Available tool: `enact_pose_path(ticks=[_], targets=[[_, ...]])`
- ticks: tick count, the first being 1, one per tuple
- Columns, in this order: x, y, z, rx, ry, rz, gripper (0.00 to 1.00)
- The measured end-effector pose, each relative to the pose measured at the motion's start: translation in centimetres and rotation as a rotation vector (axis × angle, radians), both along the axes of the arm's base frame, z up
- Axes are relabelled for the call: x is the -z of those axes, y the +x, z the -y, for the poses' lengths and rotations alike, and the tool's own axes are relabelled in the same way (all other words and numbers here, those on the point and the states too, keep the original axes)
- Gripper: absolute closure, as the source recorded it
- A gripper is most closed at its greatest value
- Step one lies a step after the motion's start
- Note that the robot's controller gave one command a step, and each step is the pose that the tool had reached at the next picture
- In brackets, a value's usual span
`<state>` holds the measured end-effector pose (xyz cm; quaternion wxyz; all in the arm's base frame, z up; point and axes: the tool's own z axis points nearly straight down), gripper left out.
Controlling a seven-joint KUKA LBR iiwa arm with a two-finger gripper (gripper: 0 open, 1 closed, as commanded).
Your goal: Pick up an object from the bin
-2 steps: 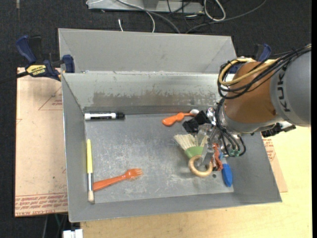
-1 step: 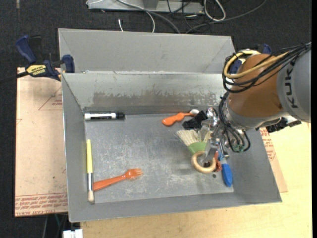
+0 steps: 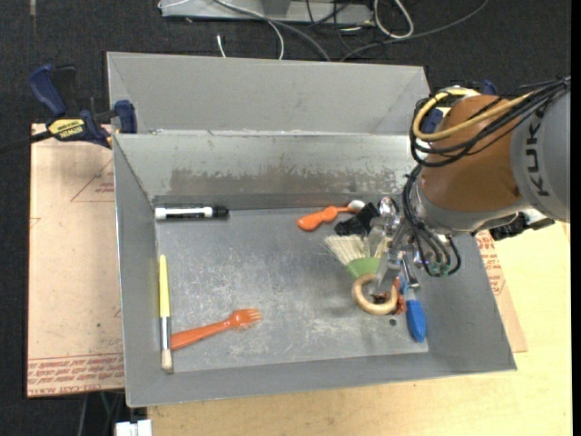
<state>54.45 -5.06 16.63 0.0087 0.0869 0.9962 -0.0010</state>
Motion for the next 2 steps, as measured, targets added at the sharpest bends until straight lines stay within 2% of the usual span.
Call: enact_pose_path(ticks=[2], targets=[[-2.0,0.0,0.0,0.001,0.001,-0.001,1.0]])
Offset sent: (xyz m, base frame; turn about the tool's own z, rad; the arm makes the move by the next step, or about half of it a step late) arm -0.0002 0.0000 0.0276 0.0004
